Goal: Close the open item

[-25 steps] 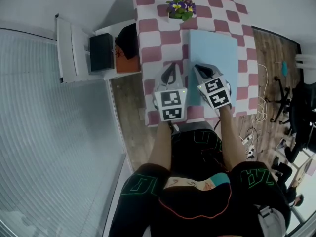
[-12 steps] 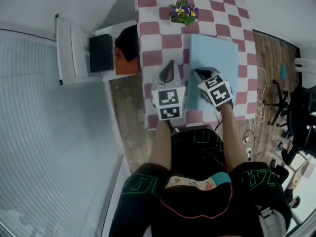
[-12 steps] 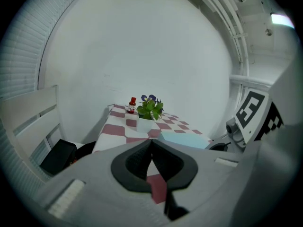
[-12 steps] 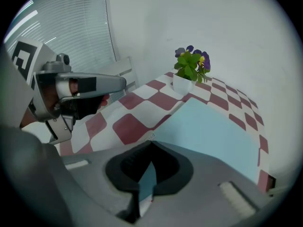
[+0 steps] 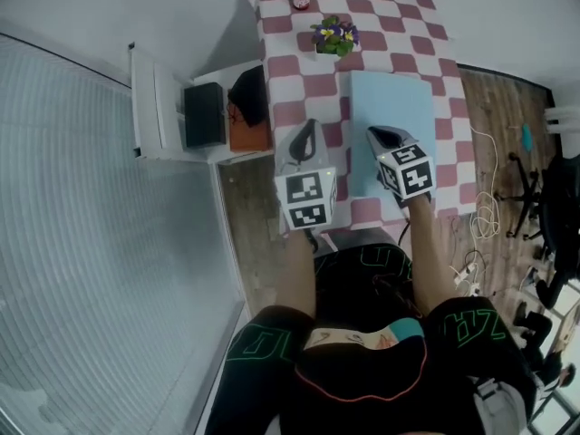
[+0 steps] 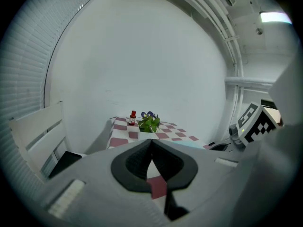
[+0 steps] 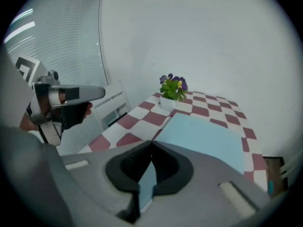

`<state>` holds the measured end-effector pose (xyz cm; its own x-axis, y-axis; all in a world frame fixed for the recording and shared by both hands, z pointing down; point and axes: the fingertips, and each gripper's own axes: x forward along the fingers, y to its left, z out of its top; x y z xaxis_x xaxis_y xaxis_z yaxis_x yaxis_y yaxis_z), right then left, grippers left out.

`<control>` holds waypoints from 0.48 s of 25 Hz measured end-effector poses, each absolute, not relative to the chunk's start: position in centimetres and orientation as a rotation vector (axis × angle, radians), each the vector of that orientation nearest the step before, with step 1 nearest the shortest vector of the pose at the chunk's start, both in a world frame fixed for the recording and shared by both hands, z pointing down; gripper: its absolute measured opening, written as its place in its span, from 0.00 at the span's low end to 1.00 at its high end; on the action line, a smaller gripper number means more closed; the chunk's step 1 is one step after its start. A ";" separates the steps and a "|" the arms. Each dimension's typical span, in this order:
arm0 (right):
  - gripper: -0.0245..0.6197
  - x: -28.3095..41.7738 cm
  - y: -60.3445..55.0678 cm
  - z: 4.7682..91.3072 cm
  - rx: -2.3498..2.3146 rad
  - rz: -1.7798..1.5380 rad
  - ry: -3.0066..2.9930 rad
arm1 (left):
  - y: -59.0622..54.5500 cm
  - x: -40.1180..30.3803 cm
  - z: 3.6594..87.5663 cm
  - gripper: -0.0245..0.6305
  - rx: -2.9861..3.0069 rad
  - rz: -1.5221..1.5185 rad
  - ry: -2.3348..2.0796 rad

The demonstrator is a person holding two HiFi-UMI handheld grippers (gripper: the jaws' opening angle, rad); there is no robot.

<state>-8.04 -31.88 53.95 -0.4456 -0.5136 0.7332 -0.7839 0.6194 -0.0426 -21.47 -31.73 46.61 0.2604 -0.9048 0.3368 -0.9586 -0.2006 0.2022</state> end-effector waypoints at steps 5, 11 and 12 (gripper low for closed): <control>0.04 -6.6 -30.1 48.2 1.186 0.476 -2.259 | -29.3 -20.3 44.3 0.05 2.233 0.145 -1.645; 0.04 -3.3 -27.2 40.8 1.412 0.285 -2.357 | -26.7 -17.8 39.7 0.05 2.358 0.103 -1.630; 0.04 -2.6 -27.0 39.8 1.449 0.260 -2.360 | -26.6 -17.3 38.7 0.05 2.379 0.093 -1.626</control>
<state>-2.60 -26.95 39.76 -0.4105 -0.8226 0.3935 -0.8885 0.4579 0.0302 -17.34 -26.55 38.74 0.3723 -0.9071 0.1963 -0.9236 -0.3412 0.1748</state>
